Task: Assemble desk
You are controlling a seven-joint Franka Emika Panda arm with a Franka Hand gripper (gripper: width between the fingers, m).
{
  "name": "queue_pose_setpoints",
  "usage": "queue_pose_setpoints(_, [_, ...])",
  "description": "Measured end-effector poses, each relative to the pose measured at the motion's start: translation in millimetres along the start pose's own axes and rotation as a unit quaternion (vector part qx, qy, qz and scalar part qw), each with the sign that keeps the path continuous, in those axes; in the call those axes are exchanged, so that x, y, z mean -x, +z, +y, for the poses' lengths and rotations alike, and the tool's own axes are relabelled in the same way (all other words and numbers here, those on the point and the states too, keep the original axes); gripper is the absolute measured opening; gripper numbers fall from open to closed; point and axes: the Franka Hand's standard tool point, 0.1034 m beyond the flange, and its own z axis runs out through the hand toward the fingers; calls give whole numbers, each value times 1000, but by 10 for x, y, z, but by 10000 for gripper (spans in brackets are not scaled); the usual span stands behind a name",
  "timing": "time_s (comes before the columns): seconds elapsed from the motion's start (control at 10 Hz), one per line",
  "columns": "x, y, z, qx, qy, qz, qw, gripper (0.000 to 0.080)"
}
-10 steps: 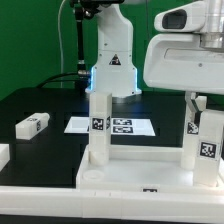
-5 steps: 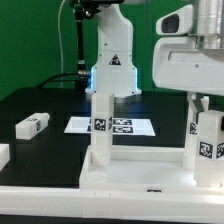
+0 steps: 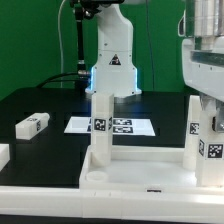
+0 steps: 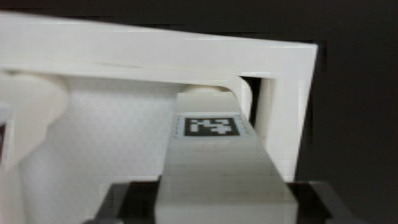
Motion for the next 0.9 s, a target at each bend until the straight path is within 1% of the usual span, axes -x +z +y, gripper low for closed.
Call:
queue_pose_setpoints(0.3, [1,2,-5,-2,54,-2,999,291])
queue_pose_setpoints(0.4, [2,3,-4,-1,46,-2,999,291])
queue_pose_setpoints(0.5, [1,3,-4,-1,25,-2,1000,468])
queue_pose_setpoints(0.6, [1,6,6,2,-1,-2,1000,468])
queue_pose_setpoints(0.7, [3,7,16,5,-61,0,998,613])
queue_pose_setpoints(0.8, [19,10,21,5,-124,1,992,642])
queue_pose_setpoints(0.9, [48,12,28,6,-146,0,989,647])
